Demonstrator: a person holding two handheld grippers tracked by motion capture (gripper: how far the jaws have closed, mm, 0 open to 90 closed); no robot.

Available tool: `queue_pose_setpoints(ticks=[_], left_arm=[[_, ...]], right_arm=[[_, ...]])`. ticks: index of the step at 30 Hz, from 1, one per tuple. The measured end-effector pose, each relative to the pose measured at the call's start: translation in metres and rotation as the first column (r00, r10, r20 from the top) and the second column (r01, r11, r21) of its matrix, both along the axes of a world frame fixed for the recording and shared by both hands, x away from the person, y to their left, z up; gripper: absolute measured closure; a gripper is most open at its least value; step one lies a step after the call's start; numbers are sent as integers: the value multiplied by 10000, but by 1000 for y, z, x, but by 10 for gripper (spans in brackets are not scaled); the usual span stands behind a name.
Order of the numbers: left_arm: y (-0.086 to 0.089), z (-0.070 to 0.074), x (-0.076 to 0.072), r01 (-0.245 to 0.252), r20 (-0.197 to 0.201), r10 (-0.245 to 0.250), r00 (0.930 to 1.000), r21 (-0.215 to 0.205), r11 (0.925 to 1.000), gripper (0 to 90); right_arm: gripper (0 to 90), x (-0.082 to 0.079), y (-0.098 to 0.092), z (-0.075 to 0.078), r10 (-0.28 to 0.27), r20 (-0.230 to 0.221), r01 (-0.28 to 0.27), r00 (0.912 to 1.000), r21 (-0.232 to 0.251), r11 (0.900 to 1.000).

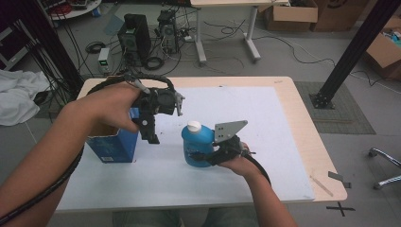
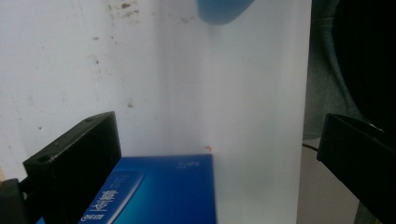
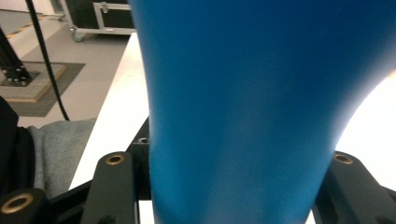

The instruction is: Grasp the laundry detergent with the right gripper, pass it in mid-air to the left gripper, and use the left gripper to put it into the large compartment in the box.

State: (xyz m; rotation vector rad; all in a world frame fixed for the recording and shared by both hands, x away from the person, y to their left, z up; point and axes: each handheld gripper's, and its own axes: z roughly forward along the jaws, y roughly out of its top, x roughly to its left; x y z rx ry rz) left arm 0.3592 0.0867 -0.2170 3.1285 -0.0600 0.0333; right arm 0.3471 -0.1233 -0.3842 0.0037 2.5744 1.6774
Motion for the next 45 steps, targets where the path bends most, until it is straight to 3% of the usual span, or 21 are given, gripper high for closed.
queue_pose_setpoints(ticks=[11, 25, 34, 37, 45], left_arm=[[-10, -9, -6, 133, -217, -134, 9997, -49, 9999, 1], [-25, -26, -10, 438, -478, -438, 9979, -3, 9990, 1], [-32, -31, -12, 551, -408, -554, 9976, -82, 9984, 5], [-35, -33, -14, 619, -211, -617, 9979, 81, 9981, 10], [-39, -35, -13, 658, -22, -658, 9978, 39, 9978, 26]], right_arm=[[450, 3, 28, -7, 507, -162, -507, 9986, 13, 9987], [451, 3, 46, -11, 813, -283, -812, 9963, 25, 9967], [451, 3, 54, -12, 940, -267, -938, 9952, 76, 9956], [452, 3, 55, -11, 880, -261, -880, 9958, 4, 9961], [452, 3, 54, -11, 804, -305, -802, 9963, 70, 9968]])
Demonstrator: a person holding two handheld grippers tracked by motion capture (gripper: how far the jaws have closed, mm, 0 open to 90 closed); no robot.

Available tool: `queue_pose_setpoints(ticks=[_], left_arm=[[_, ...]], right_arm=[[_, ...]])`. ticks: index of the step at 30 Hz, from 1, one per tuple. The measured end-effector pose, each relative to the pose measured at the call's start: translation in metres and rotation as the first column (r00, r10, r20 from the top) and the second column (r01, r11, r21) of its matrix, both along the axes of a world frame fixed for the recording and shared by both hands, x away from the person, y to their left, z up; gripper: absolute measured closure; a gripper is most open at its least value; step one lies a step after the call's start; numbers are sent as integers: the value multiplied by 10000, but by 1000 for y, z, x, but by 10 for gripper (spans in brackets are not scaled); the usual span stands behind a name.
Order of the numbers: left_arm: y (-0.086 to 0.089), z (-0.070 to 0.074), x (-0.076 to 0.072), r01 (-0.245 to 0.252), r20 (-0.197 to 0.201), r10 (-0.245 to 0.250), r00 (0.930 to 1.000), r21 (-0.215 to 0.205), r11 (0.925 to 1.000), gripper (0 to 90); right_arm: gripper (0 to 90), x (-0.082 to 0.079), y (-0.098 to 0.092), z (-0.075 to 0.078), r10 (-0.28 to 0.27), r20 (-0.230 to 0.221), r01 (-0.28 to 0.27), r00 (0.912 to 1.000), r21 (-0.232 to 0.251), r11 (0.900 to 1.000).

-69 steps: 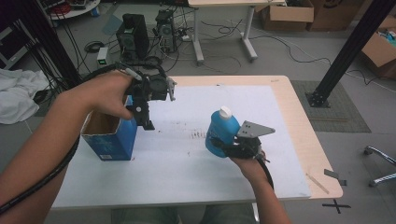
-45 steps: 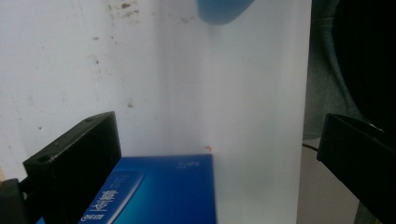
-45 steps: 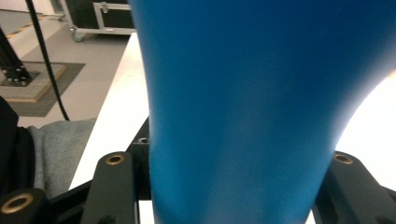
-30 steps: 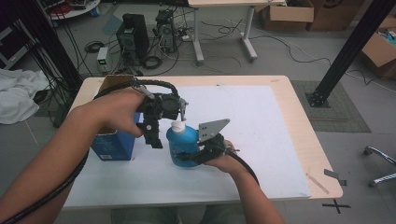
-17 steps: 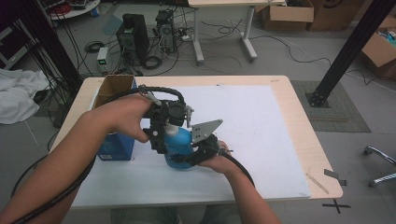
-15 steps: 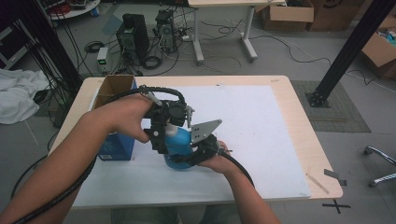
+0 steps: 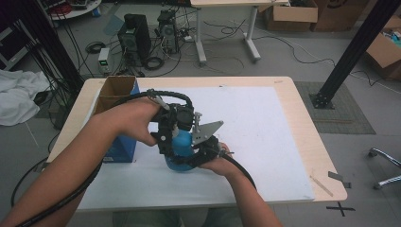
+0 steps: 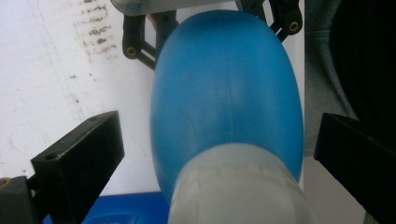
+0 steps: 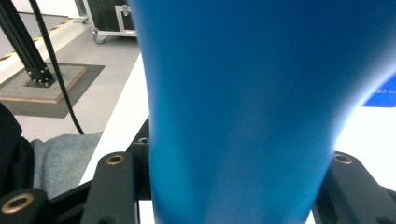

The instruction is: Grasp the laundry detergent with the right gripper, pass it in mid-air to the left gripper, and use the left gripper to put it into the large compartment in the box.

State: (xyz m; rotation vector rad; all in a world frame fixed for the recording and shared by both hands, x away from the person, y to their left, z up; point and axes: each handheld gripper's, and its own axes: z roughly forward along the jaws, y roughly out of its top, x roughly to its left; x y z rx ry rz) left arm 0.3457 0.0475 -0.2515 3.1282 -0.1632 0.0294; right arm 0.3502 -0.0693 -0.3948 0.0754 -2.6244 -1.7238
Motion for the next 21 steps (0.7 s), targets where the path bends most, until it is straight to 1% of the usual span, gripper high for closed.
queue_pose_setpoints(ticks=[4, 9, 17, 21], left_arm=[[-2, -1, -1, 52, 72, -52, 10000, -50, 10000, 46], [-4, -3, -1, 41, 137, -42, 9999, 98, 9999, 68], [-4, -5, 0, -58, 41, 57, 10000, 201, 9998, 125], [-3, -5, 1, -101, 75, 99, 9999, 235, 9997, 158]], right_arm=[[451, 0, 0, 1, 4, 17, -5, 10000, 129, 9999], [452, -1, 1, 1, 12, 20, -12, 10000, 144, 9999], [451, -1, 1, 1, 11, -16, -10, 10000, 193, 9998], [452, 0, 1, 1, 30, -84, -28, 10000, 199, 9998]])
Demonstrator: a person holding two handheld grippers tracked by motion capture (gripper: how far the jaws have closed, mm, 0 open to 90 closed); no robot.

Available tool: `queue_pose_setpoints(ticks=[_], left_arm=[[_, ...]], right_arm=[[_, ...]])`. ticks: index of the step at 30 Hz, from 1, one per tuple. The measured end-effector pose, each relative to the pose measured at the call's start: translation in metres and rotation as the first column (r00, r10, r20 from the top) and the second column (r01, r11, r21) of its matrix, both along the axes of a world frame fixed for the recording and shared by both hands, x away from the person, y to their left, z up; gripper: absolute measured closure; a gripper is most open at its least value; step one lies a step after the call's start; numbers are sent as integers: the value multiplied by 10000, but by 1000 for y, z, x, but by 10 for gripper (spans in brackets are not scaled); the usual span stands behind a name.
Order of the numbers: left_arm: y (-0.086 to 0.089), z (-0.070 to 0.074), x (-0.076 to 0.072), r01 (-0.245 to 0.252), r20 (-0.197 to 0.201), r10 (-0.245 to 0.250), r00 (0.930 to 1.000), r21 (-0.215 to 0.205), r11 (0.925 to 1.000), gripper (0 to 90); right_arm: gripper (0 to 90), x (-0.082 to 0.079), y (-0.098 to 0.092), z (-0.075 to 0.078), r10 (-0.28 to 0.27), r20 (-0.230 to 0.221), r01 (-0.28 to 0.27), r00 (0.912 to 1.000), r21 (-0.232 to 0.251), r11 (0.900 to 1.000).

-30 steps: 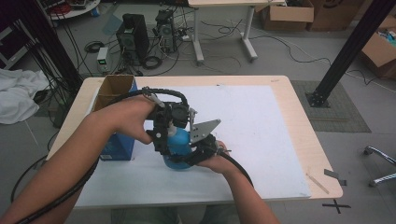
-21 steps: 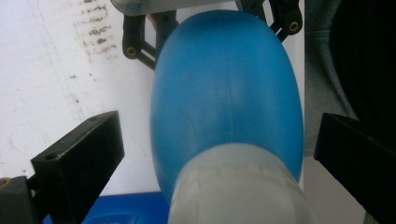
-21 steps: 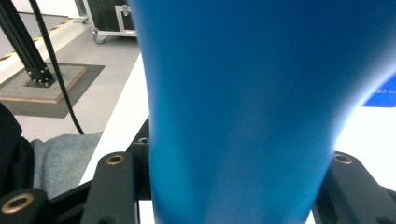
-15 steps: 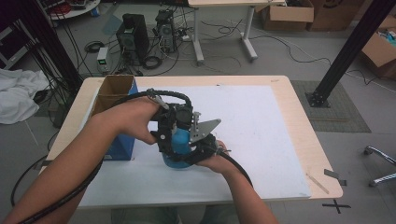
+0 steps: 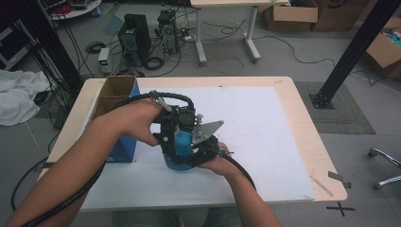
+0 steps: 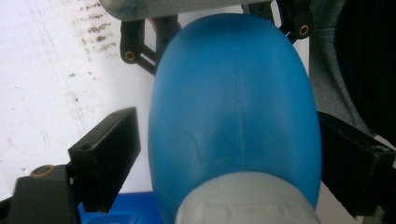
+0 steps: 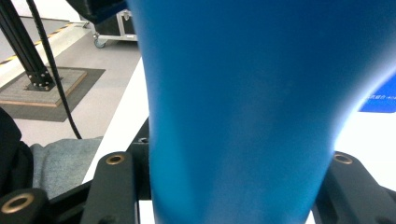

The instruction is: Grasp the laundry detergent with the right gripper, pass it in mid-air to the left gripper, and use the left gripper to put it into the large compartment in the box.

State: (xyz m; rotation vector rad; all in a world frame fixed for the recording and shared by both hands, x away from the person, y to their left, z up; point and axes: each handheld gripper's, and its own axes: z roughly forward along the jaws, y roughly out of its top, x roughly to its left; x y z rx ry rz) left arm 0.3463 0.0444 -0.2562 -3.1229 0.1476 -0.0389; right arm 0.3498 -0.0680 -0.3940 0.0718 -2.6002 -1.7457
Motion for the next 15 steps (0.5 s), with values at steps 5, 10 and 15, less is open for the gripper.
queue_pose_setpoints(ticks=[5, 10, 15], left_arm=[[-1, -1, 1, -13, -15, 13, 10000, -23, 10000, 162], [-3, -2, 1, 30, 51, -31, 10000, 43, 10000, 184], [-3, -2, 0, 10, 98, -11, 10000, 72, 10000, 208]], right_arm=[[452, 1, 1, -1, -23, 45, 23, 10000, -14, 10000], [452, 1, 0, -1, -47, -20, 47, 10000, 9, 10000], [452, 1, 0, -1, -43, -12, 43, 10000, 29, 10000]])
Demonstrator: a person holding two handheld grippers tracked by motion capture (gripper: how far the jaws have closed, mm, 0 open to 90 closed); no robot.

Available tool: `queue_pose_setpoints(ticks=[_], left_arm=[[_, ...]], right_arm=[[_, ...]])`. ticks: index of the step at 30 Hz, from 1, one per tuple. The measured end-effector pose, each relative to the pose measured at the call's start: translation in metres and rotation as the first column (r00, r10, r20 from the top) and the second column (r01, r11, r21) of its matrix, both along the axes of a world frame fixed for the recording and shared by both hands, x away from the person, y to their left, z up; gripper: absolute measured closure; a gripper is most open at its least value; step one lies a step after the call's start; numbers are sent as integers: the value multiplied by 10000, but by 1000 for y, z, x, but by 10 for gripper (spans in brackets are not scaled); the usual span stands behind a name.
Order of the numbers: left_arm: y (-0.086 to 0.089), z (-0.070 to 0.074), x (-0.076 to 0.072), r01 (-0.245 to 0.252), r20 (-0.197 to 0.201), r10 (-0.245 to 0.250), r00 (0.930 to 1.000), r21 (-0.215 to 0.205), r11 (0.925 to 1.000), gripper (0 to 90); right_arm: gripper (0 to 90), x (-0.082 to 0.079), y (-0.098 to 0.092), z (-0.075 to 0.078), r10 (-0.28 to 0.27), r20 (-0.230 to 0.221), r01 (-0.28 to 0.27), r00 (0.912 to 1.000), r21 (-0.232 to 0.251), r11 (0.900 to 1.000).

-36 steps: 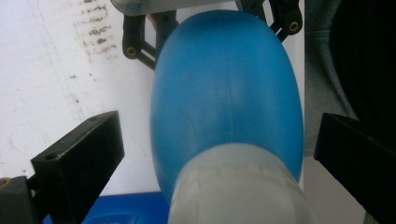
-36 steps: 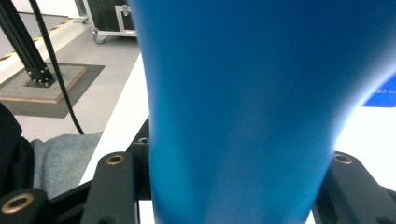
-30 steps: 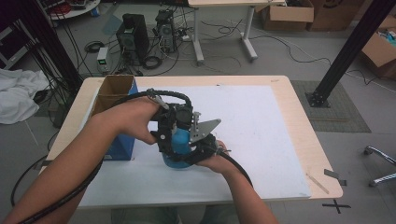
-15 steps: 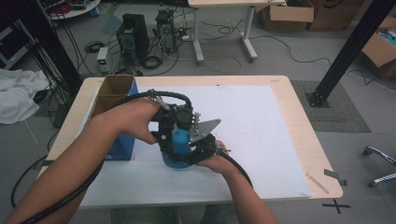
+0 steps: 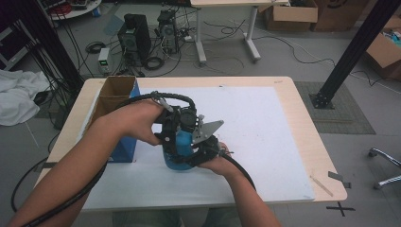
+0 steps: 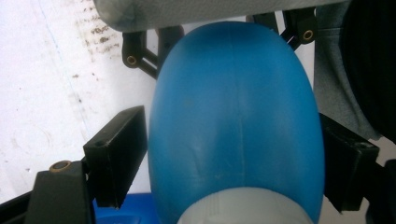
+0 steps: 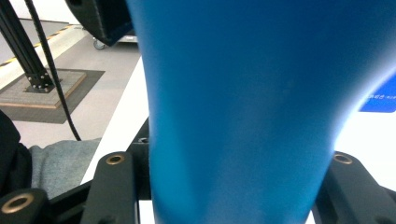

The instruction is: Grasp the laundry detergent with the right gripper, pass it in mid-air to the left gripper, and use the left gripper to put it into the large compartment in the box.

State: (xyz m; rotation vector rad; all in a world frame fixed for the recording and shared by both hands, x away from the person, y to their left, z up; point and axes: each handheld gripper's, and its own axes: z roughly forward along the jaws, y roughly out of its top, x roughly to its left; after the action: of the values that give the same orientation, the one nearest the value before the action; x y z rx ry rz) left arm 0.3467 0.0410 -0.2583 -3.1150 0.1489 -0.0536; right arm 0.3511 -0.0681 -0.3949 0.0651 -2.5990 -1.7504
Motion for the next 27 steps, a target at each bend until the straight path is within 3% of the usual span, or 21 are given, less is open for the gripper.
queue_pose_setpoints(ticks=[22, 24, 27], left_arm=[[1, -1, -1, -42, 137, 42, 9999, 20, 10000, 295], [1, 0, -1, -36, 92, 35, 10000, 98, 9999, 374], [-1, -1, -3, -127, 190, 120, 9997, 368, 9992, 382]], right_arm=[[452, 1, 2, -1, -58, -18, 58, 10000, 88, 9999], [453, 1, 2, -2, -49, -19, 49, 10000, 98, 9999], [453, 1, 2, -1, -39, -83, 40, 10000, 30, 10000]])
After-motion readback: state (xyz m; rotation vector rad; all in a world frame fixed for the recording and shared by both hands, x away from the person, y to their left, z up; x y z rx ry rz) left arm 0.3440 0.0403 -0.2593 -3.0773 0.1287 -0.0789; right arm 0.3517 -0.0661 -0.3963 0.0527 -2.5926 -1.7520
